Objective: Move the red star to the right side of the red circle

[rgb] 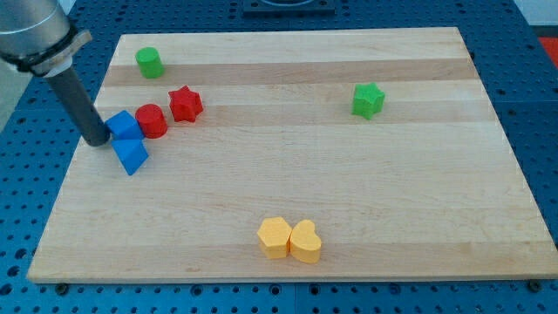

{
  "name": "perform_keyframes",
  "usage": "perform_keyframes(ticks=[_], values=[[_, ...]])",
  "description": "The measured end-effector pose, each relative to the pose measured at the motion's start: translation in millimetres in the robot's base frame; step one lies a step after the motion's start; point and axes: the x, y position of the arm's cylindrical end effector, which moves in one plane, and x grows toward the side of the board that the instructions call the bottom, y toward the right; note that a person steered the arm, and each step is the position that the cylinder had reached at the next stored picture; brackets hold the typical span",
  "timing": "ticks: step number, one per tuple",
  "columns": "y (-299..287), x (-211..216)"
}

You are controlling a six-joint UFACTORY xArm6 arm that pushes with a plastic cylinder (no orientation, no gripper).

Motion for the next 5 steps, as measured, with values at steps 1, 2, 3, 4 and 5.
perform_keyframes(ticks=[1,2,3,4,5], values=[[13,-1],[33,-15],[45,-29],[44,-31],[44,-62]])
